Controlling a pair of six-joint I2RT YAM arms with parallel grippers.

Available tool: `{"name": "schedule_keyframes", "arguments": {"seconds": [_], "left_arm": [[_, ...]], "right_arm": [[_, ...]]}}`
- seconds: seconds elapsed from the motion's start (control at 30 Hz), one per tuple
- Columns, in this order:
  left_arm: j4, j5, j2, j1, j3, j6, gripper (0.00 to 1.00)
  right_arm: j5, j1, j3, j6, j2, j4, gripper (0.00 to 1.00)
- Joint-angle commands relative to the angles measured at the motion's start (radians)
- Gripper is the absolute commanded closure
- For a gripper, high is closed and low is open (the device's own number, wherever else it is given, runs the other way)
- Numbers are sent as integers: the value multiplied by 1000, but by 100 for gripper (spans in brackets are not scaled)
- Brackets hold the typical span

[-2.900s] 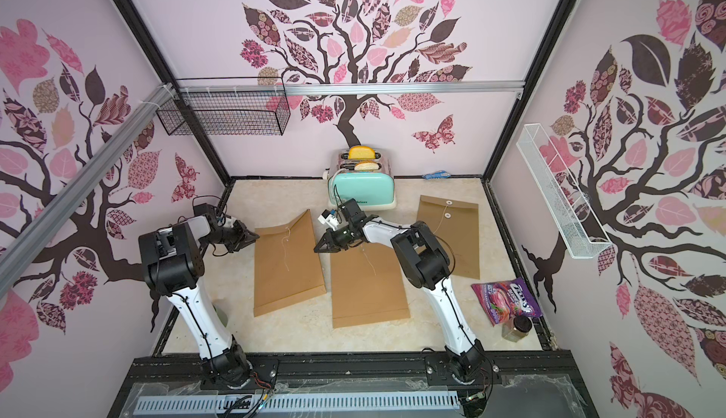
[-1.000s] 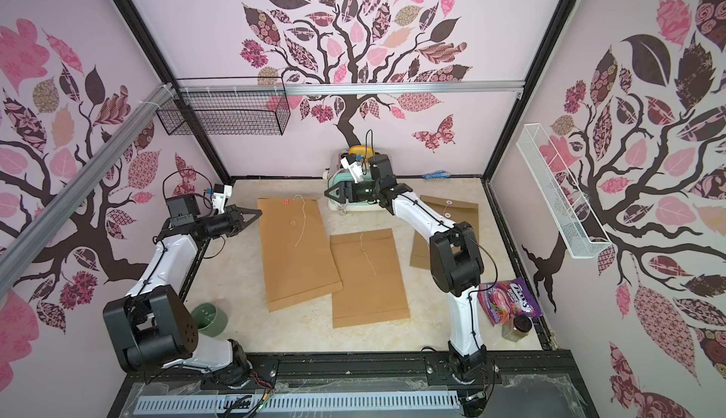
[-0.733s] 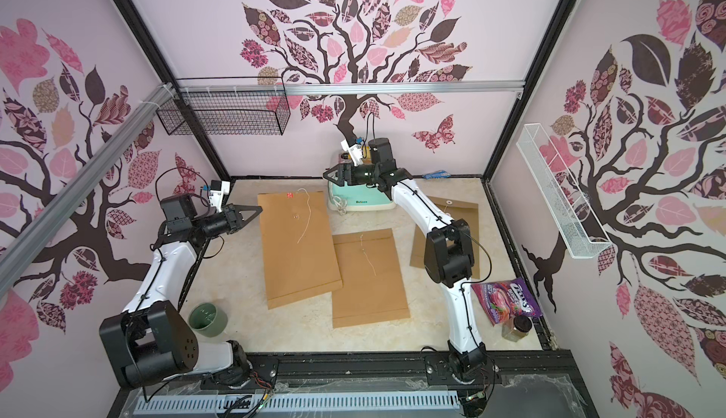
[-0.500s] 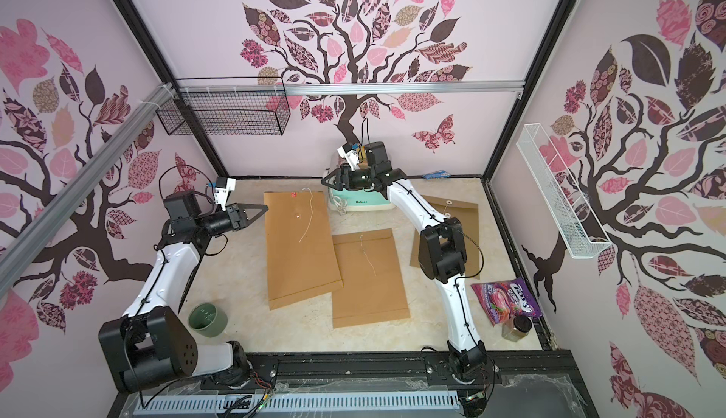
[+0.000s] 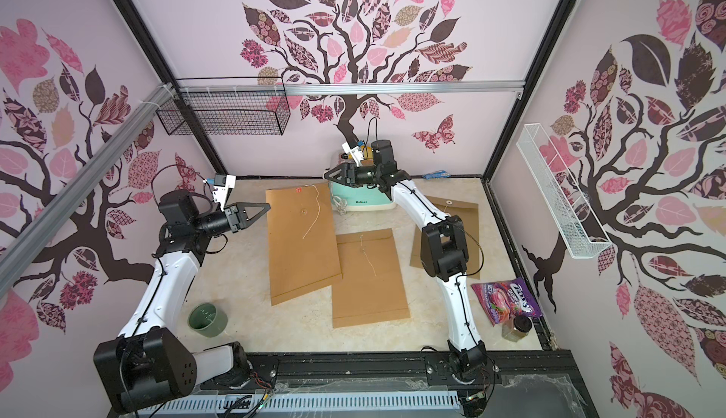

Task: Close the mouth of the file bag
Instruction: Pick up the file bag from the center of the board.

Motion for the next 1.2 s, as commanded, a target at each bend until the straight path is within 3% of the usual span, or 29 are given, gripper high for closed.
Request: {"name": "schedule_keyframes", "arguments": {"seconds": [0.0,0.2,0.57,0.77,0.97,1.17], "left_arm": [[63,48,-18,-11,-4,-17,100],[81,55,-57,-34,-7,-17,100],[123,66,-66,-42,-23,-33,100],[129,78,-82,-51,-25,-31,100],[117,88,-106,-73,-33,-15,100],[104,81,-90,-75,-23,-8,100]], "right_arm": [[-60,-11,2,43,-27,90,20],[-72,-42,93,-64,-4,-109,20],[-275,-44,8,284,35,289,21],[-174,-41,65,60,38,58,20],[-191,-39,88,184,80,230,20],[-290,-26,38,519,97,590,25]]}}
